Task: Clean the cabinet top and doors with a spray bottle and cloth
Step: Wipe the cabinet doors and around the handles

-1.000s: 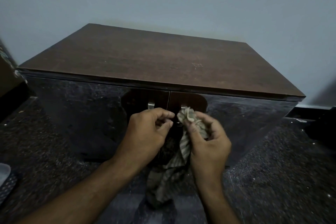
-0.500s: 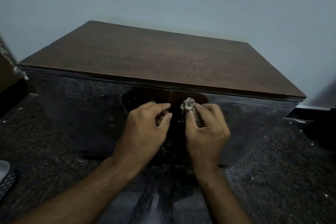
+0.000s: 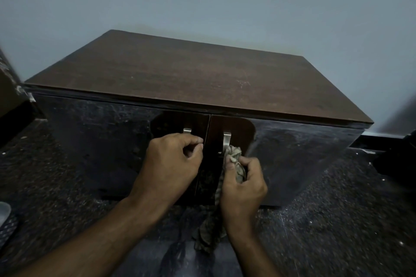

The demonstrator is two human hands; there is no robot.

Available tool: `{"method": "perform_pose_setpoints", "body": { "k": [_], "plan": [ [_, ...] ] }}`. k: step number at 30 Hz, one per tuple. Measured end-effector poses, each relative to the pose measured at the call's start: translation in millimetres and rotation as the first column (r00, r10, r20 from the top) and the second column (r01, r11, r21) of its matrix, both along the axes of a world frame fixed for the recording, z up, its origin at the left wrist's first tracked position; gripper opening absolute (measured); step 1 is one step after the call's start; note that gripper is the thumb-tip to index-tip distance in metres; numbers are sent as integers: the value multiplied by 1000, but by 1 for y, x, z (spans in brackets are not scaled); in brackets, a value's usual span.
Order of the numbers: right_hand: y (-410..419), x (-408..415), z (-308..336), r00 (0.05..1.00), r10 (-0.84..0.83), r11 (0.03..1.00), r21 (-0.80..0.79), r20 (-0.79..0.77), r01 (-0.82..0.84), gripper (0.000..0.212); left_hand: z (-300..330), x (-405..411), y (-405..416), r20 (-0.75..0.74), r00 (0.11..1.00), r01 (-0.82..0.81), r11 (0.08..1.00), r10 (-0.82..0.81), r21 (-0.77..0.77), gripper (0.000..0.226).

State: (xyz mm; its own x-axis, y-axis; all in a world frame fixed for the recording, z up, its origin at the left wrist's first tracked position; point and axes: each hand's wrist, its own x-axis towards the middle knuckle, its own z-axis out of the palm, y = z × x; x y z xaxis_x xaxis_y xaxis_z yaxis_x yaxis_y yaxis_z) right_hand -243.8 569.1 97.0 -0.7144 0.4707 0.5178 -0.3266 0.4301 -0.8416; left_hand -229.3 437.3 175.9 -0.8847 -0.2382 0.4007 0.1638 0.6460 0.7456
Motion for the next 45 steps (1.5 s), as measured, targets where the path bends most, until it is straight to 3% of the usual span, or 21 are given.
{"method": "perform_pose_setpoints", "body": {
  "k": [5, 9, 11, 13, 16, 19, 22, 27, 33, 39, 43, 45],
  "plan": [
    [-27, 5, -33, 990, 46, 999, 9, 133, -47, 18, 1, 2, -9, 22, 1000, -22, 999, 22, 30, 8],
    [-39, 5, -13, 980, 178, 949, 278, -92, -146, 13, 2, 4, -21, -10, 999, -37, 999, 37, -7, 7],
    [-33, -1, 11, 956, 159, 899, 437, -245, -37, 13, 2, 4, -28, -38, 998, -57, 998, 56, -30, 9],
    [-28, -10, 38, 942, 72, 865, 490, -328, 105, 14, 0, 3, -34, -49, 996, -72, 997, 70, -38, 12],
    [-28, -17, 50, 935, 58, 834, 532, -351, 148, 14, -1, 2, -36, -57, 996, -70, 997, 69, -30, 13],
    [-27, -14, 27, 956, 90, 794, 600, -277, 99, 15, -1, 0, -34, -86, 995, -49, 998, 46, -34, 11],
    [-26, -10, 21, 964, 129, 812, 583, -231, 31, 17, -3, -1, -31, -101, 995, -28, 999, 24, -38, 10],
    [-18, -20, 59, 928, 43, 910, 398, -371, 117, 15, 1, -2, -27, -193, 981, -28, 999, 21, -32, 16],
    [-43, -23, 60, 925, 226, 836, 548, -304, -24, 15, 0, -6, -25, -250, 966, -79, 996, 67, -36, 22],
    [-23, -20, 52, 934, 117, 913, 406, -339, 33, 14, 1, -5, -27, -259, 964, -71, 996, 57, -46, 22],
    [-43, -21, 49, 939, 219, 841, 539, -266, -43, 15, 0, -7, -27, -256, 964, -80, 996, 67, -41, 21],
    [-34, -23, 46, 944, 203, 853, 521, -259, -41, 14, 1, -5, -27, -248, 966, -80, 996, 69, -37, 21]
  ]
}}
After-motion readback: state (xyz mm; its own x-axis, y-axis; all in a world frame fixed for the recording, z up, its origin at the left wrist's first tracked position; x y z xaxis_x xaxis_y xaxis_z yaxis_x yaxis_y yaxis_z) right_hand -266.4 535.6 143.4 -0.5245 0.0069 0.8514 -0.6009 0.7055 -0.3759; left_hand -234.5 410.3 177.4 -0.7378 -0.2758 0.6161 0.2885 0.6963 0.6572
